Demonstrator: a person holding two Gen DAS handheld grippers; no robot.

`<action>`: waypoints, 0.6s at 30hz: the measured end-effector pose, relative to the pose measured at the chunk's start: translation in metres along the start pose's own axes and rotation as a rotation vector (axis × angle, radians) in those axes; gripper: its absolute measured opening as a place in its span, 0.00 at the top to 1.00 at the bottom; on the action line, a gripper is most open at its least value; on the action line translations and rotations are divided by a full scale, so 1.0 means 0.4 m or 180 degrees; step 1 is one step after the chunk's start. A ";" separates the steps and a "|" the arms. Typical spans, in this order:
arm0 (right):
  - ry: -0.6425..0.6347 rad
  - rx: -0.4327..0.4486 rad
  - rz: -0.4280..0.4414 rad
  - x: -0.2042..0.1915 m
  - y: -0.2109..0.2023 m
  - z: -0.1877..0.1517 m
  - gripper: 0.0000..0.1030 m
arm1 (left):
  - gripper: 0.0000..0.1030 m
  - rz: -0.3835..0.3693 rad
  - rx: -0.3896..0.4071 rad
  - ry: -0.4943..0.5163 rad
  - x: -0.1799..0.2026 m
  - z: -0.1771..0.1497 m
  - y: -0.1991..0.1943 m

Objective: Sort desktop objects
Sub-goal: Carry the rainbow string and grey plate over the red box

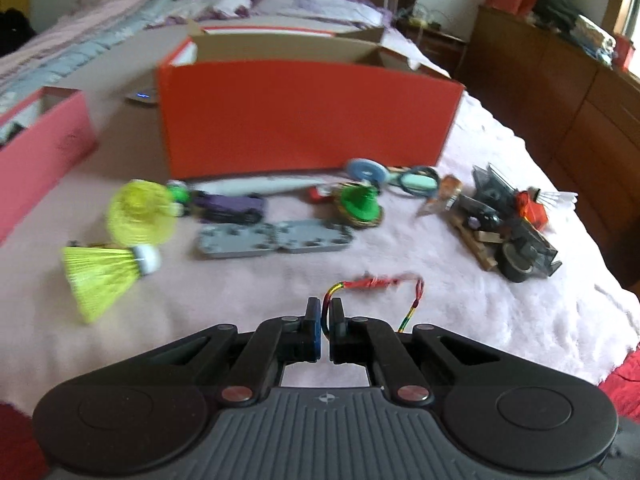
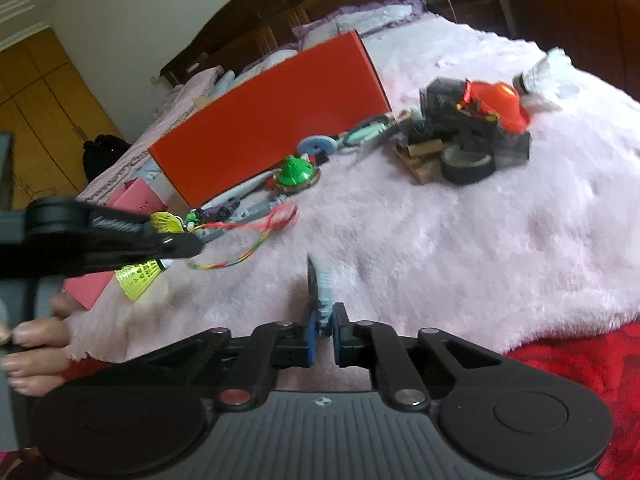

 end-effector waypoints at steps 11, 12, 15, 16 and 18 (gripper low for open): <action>-0.0131 0.0180 0.0116 -0.063 -0.049 0.059 0.92 | 0.95 -0.0019 0.0270 0.0125 -0.005 0.017 -0.119; -0.0151 0.0192 0.0117 -0.069 -0.053 0.064 0.92 | 0.95 -0.0034 0.0289 0.0142 -0.002 0.019 -0.126; -0.0184 0.0205 0.0107 -0.079 -0.060 0.073 0.92 | 0.92 0.0013 0.0264 0.0244 0.000 0.016 -0.125; -0.0182 0.0203 0.0105 -0.080 -0.061 0.074 0.92 | 0.88 0.0032 0.0215 0.0285 -0.001 0.011 -0.118; -0.0195 0.0191 0.0102 -0.083 -0.062 0.071 0.92 | 0.79 0.0102 0.0124 0.0365 -0.007 -0.007 -0.099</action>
Point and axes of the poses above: each gripper's, at about its wrist camera, not at the fingertips, and y roughly the way its jaws point, x to its right, z to its top, the point moved 2 cm from there along y, roughly the way its jaws point, and after that the axes turned 4 degrees about -y, right-handed, at the moved point
